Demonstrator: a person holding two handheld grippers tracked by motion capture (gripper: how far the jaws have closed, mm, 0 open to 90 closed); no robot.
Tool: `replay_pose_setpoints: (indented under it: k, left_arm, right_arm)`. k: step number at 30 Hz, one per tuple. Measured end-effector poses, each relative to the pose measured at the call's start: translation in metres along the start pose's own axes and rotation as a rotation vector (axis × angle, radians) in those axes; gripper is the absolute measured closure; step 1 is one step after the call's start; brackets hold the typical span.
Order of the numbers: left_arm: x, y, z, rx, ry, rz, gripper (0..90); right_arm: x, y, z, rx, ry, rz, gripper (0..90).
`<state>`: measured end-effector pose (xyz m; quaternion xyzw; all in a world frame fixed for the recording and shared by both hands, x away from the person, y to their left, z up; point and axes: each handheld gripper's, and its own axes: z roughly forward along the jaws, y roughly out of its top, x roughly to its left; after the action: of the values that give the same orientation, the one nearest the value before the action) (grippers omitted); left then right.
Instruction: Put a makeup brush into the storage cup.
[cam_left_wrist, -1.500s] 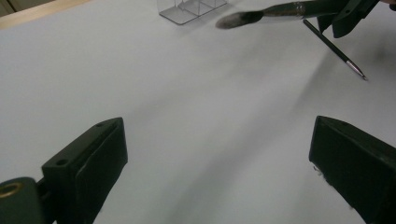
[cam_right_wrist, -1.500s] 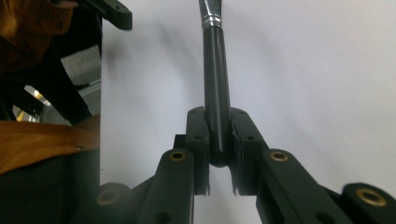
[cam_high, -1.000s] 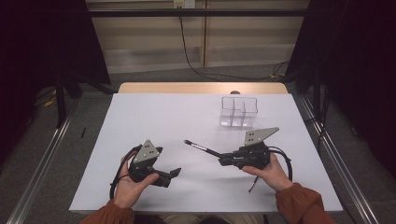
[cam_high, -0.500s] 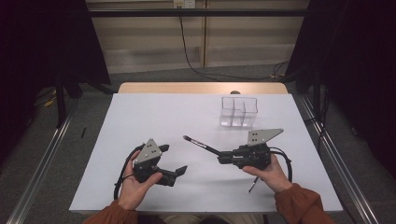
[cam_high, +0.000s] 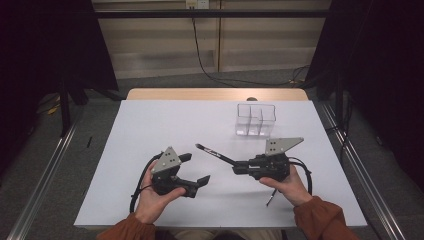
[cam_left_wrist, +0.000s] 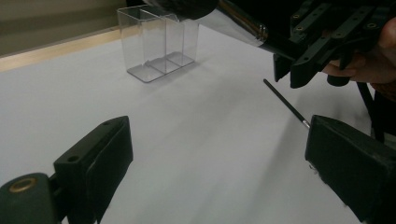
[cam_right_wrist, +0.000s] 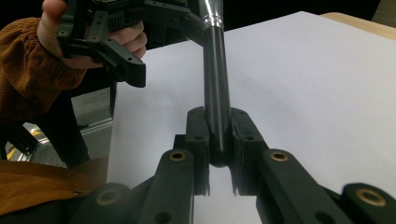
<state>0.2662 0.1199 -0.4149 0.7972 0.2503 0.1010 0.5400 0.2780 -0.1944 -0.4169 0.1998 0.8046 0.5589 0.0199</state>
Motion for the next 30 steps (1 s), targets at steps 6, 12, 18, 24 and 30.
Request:
replay_pose_setpoints:
  k: [6, 12, 18, 24, 30]
  left_arm:
    - [-0.005, 0.006, 0.01, -0.016, -0.032, 0.0, 6.5]
    - [-0.01, 0.012, 0.016, -0.049, -0.033, 0.02, 14.4]
    - [-0.011, 0.019, 0.02, -0.079, -0.03, 0.007, 25.0]
    - [-0.013, 0.024, 0.026, -0.086, -0.049, -0.005, 32.2]
    - [-0.012, 0.026, 0.028, -0.104, -0.063, -0.047, 36.6]
  right_arm:
    - [0.0, 0.0, -0.001, -0.011, 0.002, -0.003, 79.6]
    - [0.001, 0.001, -0.002, -0.02, -0.005, -0.009, 79.7]
    - [0.001, 0.001, -0.002, -0.027, -0.007, -0.016, 79.6]
    - [0.001, 0.001, -0.001, -0.031, -0.011, -0.02, 79.7]
    - [0.002, 0.001, 0.0, -0.029, -0.007, -0.027, 79.6]
